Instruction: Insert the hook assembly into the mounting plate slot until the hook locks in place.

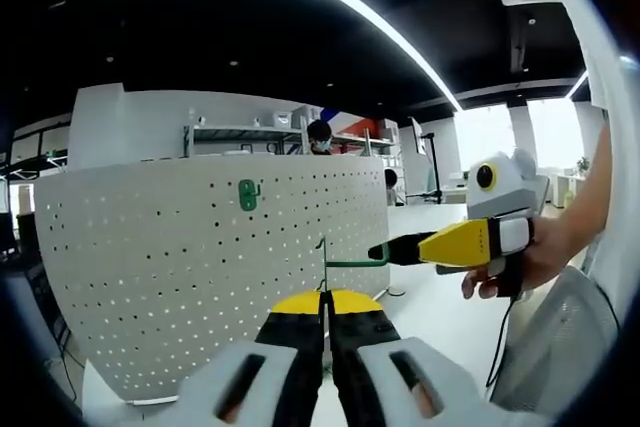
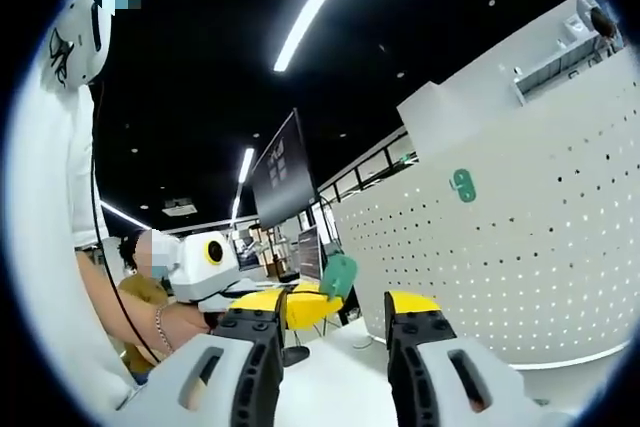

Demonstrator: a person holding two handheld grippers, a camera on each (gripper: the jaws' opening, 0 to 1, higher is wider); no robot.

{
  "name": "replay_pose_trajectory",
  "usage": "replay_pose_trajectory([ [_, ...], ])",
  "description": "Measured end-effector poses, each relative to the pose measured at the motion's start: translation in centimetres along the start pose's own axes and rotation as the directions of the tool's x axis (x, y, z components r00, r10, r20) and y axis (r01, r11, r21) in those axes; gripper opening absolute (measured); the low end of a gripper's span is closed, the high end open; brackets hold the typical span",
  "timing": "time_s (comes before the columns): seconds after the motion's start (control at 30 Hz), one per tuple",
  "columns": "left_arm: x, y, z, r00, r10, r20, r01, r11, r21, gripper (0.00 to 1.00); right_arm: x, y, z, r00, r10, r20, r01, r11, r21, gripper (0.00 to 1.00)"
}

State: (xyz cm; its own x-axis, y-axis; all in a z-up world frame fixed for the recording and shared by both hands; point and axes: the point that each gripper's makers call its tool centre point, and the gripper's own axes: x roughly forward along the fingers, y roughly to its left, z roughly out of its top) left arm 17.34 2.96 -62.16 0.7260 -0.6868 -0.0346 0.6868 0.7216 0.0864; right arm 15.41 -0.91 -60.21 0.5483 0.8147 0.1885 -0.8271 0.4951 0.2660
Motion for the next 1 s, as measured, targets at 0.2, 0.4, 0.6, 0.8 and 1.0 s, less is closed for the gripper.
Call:
replay_pose_trajectory([
  [0.2, 0.1, -0.2, -0.2, 1.000, 0.002, -0.006, -0.002, 1.000, 0.004, 0.01, 0.7, 0.4, -0.4, 1.000, 0.012, -0.019, -0.012, 1.000, -0.008, 0.30],
  [0.4, 0.3, -0.3, 0.0, 1.000, 0.005, -0.003, -0.005, 1.000, 0.001, 0.01, 1.2, 0.7, -0.4, 1.000, 0.013, -0.020, -0.013, 1.000, -0.014, 0.25],
  [0.6, 0.4, -0.6, 0.1, 1.000, 0.001, 0.001, -0.001, 1.000, 0.005, 0.01, 1.6, 0.6, -0.5, 1.000, -0.002, -0.022, 0.002, 1.000, -0.015, 0.20],
  [0.8, 0.4, -0.8, 0.1, 1.000, 0.001, 0.003, -0.001, 1.000, 0.004, 0.01, 2.0, 0.7, -0.3, 1.000, -0.003, -0.011, 0.003, 1.000, -0.011, 0.15],
  [1.0, 0.3, -0.9, 0.0, 1.000, 0.001, 0.002, -0.001, 1.000, -0.001, 0.01, 2.4, 0.6, -0.1, 1.000, -0.009, -0.011, 0.009, 1.000, -0.020, 0.10],
])
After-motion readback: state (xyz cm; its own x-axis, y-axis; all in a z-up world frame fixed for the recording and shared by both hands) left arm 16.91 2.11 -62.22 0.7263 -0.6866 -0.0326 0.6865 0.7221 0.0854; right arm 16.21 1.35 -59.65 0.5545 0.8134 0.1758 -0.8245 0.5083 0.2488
